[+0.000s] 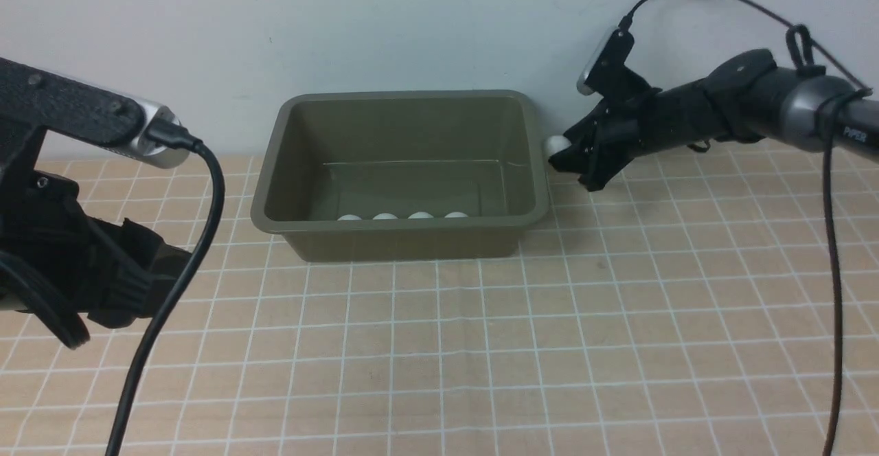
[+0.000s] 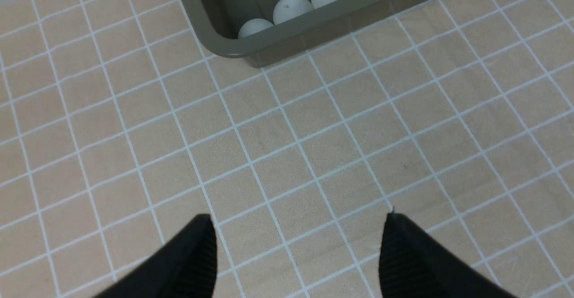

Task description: Put the table tennis balls into the box on the light coffee tablecloth.

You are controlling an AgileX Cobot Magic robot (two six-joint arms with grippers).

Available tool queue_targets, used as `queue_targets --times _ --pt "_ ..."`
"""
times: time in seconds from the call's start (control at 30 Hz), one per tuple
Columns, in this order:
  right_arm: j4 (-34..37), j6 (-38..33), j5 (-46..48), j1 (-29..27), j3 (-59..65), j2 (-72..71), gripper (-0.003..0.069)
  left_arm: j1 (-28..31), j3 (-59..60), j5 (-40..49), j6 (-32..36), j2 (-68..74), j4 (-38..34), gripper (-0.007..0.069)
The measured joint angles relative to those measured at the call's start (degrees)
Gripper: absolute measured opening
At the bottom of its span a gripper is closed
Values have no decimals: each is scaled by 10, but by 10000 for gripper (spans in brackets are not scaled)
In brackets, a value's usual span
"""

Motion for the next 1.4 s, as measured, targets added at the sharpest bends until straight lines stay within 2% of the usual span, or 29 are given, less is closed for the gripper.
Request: queue_targets --times 0.17,0.4,0.67,0.77,0.93,0.97,1.0,1.07,1.17,1.27,1.4 --pt "-23 31 44 -7 0 -61 323 0 0 0 1 0 0 404" --pt "18 33 123 15 -1 -78 323 0 0 -1 1 0 0 404" --pt "35 33 108 76 -1 -63 323 0 0 -1 1 0 0 404" --pt "36 44 89 82 -1 -63 328 0 0 -1 1 0 0 404" --pt "41 108 28 82 -1 -63 526 0 0 -1 1 0 0 404" --pt "42 109 25 82 -1 -63 534 0 0 -1 1 0 0 404" --pt "49 117 9 82 -1 -63 580 0 0 -1 1 0 0 404" --pt "52 120 -1 80 -1 -68 601 0 0 -1 1 0 0 404" --pt "50 121 -3 74 1 -92 593 0 0 -1 1 0 0 404" --pt "40 131 -3 54 2 -145 554 0 0 -1 1 0 0 404" --pt "4 202 1 3 1 -227 503 0 0 -1 -1 0 0 404"
